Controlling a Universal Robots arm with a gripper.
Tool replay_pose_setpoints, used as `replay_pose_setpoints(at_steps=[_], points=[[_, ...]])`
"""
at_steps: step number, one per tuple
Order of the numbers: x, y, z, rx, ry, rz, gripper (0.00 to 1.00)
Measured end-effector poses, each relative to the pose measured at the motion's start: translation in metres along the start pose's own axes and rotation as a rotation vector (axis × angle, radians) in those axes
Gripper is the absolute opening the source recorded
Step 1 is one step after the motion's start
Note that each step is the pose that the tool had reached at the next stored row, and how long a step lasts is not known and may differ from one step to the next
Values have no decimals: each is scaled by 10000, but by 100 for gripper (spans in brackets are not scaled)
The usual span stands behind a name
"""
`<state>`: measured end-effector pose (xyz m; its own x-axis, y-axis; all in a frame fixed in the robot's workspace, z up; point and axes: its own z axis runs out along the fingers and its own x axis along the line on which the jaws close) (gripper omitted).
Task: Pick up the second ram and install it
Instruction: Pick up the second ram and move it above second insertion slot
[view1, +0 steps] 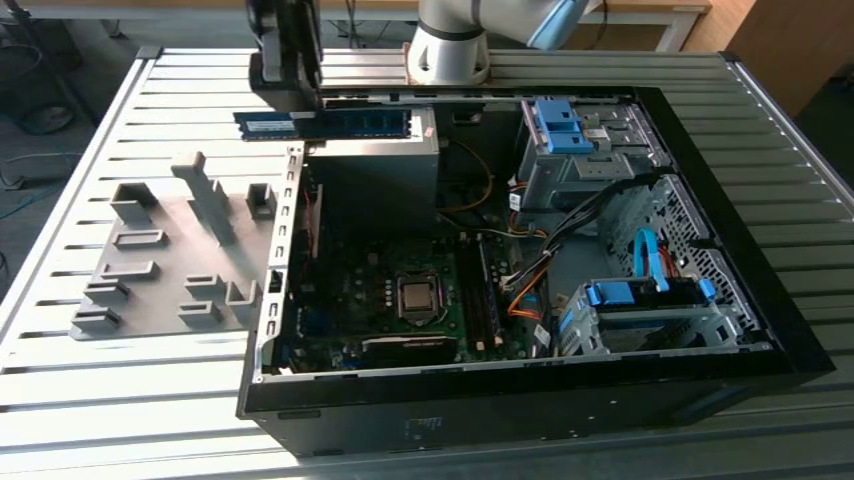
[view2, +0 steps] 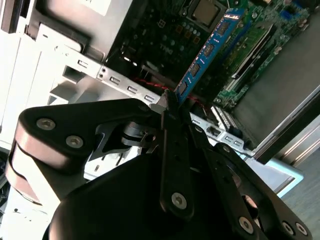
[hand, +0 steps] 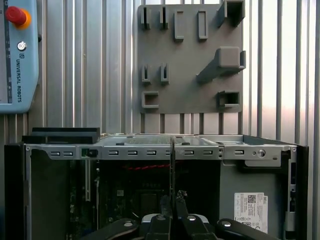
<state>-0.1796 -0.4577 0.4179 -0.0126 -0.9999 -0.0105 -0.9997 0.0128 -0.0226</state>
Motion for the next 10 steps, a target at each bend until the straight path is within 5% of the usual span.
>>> replay_pose_setpoints(at_steps=[10], points=[[-5,-434,22,0,0,0,14]])
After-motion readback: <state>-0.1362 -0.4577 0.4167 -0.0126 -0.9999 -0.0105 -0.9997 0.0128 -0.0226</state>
